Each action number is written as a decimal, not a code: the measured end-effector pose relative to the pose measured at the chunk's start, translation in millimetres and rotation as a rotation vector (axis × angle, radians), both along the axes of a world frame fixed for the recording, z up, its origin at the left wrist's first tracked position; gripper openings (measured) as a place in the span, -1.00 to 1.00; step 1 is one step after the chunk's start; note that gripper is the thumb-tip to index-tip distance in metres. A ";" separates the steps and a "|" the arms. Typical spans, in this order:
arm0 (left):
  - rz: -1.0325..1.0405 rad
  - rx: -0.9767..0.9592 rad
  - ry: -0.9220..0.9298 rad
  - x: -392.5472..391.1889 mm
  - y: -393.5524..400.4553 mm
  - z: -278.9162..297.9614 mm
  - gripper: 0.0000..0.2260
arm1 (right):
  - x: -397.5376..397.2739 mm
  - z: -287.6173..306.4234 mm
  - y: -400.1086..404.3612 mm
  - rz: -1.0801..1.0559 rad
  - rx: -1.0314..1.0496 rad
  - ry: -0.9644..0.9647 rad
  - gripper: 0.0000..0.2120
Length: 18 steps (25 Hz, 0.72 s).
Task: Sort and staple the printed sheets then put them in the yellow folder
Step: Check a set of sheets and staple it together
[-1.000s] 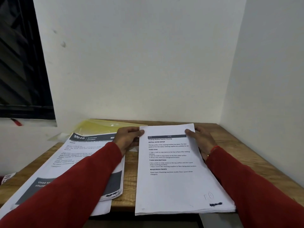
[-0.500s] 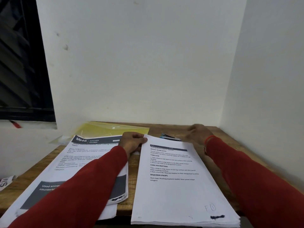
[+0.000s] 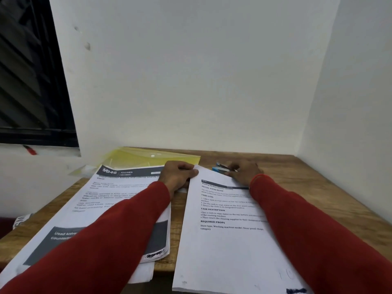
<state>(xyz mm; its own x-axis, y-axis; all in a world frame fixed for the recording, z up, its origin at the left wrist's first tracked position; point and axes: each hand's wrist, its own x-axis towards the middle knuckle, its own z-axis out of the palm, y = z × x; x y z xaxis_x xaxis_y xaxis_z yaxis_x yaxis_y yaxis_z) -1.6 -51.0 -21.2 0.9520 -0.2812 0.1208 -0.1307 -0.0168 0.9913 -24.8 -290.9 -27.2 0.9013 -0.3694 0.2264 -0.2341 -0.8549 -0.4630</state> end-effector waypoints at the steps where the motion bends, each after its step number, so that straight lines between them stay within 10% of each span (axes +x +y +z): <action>1: -0.005 -0.015 -0.007 -1.5 -0.1 -0.2 -0.90 | 0.9 -3.1 -3.6 0.020 0.080 -0.087 -0.81; 9: 0.018 -0.020 -0.132 -7.2 -0.3 2.6 -0.84 | -18.9 32.9 10.5 0.243 1.105 -0.576 -0.73; 18: 0.007 -0.039 -0.140 -3.1 -0.2 -1.7 -0.90 | -27.0 34.0 32.1 0.472 1.190 -0.570 -0.56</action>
<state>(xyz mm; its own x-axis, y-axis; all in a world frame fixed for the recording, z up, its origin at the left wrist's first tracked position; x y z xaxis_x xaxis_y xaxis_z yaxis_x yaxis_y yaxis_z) -4.7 -51.2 -22.9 0.9269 -0.2673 0.2635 -0.2679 0.0204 0.9632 -51.9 -258.8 6.7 0.8841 -0.2879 0.3682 0.4252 0.1684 -0.8893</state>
